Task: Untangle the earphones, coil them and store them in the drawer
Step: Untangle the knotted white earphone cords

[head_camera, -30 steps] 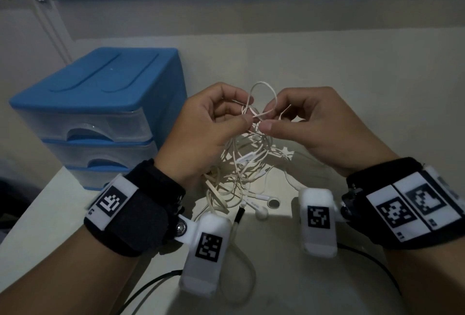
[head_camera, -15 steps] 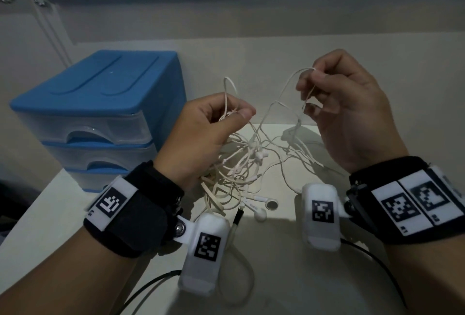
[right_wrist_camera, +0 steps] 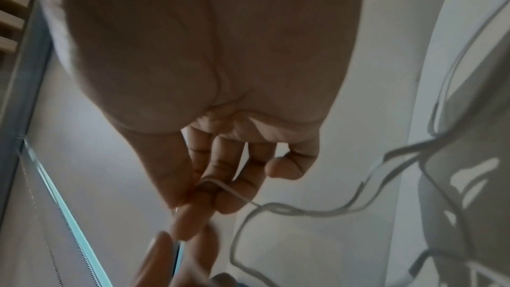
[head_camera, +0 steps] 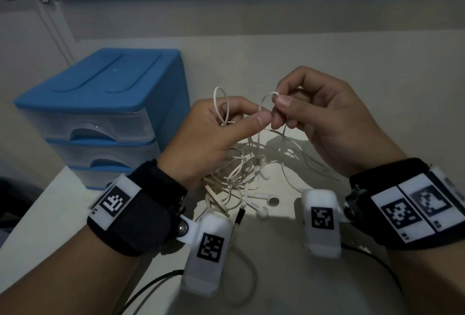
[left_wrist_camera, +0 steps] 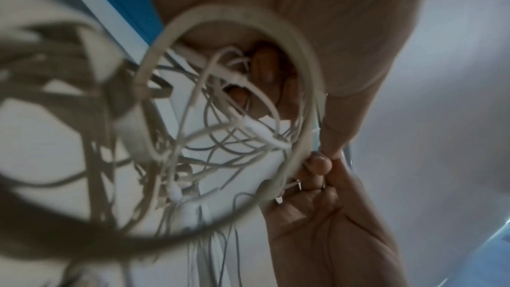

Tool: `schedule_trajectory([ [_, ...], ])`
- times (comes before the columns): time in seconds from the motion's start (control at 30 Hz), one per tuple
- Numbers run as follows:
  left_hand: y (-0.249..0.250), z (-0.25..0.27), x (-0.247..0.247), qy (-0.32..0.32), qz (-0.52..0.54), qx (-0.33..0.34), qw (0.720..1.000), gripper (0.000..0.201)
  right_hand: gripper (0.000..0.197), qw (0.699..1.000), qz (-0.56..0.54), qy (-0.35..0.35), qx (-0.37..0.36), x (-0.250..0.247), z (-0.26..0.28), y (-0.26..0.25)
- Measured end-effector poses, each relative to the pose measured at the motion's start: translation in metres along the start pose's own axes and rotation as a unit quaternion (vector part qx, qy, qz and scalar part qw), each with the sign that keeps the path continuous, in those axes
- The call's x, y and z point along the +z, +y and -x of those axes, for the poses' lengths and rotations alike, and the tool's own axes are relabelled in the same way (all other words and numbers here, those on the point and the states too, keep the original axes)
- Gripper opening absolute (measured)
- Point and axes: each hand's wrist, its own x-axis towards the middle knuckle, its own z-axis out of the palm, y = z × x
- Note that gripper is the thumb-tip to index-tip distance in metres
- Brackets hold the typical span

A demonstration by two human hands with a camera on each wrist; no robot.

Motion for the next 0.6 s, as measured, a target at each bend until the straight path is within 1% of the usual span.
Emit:
schedule_trajectory([
  [0.07, 0.001, 0.0, 0.002, 0.007, -0.009, 0.001, 1.0, 0.018, 0.007, 1.0, 0.004, 0.02, -0.008, 0.0, -0.001, 0.001],
  [0.1, -0.001, 0.0, 0.002, 0.013, -0.017, -0.002, 1.0, 0.019, 0.009, 0.999, 0.005, 0.042, -0.01, -0.001, -0.002, 0.002],
  [0.17, -0.004, -0.001, 0.001, 0.037, -0.022, -0.017, 0.999, 0.018, 0.013, 0.993, -0.005, 0.115, -0.01, -0.005, -0.005, 0.004],
  [0.23, -0.008, -0.003, -0.001, 0.063, -0.021, -0.034, 0.997, 0.018, 0.015, 0.981, -0.012, 0.195, -0.008, -0.012, -0.007, 0.004],
  [0.3, -0.01, -0.004, -0.002, 0.082, -0.016, -0.045, 0.995, 0.019, 0.014, 0.969, -0.003, 0.247, -0.004, -0.018, -0.007, 0.004],
  [0.43, -0.011, -0.005, -0.002, 0.1, -0.006, -0.046, 0.994, 0.018, 0.015, 0.958, 0.026, 0.285, 0.013, -0.02, -0.007, 0.008],
  [0.53, -0.011, -0.005, -0.002, 0.115, 0.003, -0.046, 0.992, 0.015, 0.018, 0.954, 0.027, 0.298, 0.017, -0.02, -0.009, 0.007],
  [0.6, -0.011, -0.005, -0.002, 0.12, 0.0, -0.054, 0.991, 0.012, 0.019, 0.956, 0.012, 0.293, 0.01, -0.021, -0.009, 0.006],
])
